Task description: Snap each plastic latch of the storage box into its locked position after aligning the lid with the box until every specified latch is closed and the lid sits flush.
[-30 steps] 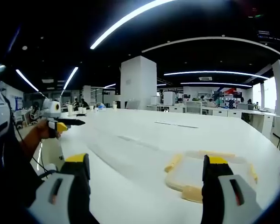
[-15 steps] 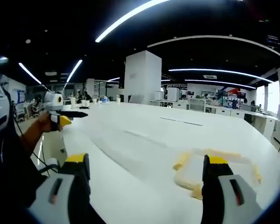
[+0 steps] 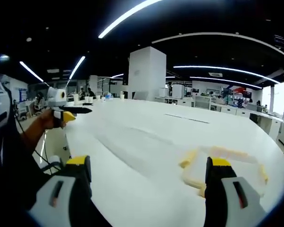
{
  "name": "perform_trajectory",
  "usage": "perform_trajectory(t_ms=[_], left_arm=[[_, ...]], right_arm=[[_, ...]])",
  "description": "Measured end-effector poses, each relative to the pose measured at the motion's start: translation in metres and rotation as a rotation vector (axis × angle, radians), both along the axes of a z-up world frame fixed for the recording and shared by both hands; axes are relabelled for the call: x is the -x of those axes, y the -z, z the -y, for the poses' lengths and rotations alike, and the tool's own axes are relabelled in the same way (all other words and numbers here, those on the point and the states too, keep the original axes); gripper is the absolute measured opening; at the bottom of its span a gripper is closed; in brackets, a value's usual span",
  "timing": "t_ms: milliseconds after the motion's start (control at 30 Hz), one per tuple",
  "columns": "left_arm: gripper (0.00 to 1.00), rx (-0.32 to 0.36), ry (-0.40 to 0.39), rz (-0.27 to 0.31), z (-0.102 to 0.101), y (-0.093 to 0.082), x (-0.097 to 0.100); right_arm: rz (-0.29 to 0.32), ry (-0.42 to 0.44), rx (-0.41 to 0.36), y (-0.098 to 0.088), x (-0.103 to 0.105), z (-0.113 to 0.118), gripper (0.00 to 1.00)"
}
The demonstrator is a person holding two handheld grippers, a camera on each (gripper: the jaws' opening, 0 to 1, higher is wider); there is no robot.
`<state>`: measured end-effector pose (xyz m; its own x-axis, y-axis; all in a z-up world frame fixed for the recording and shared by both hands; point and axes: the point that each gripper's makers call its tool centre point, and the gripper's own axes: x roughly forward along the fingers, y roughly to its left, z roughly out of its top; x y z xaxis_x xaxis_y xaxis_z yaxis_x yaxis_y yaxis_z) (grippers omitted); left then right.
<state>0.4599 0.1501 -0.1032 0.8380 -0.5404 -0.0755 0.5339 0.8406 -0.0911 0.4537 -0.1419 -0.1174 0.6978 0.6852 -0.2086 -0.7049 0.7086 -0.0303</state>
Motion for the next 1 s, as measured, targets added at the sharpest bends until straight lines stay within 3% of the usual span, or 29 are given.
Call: perform_trajectory(t_ms=[1000], left_arm=[[1.00,-0.009,0.015,-0.006,0.0027,0.0017,0.0034]], right_arm=[[0.022,0.016,-0.008,-0.0040,0.0006,0.0036,1.00]])
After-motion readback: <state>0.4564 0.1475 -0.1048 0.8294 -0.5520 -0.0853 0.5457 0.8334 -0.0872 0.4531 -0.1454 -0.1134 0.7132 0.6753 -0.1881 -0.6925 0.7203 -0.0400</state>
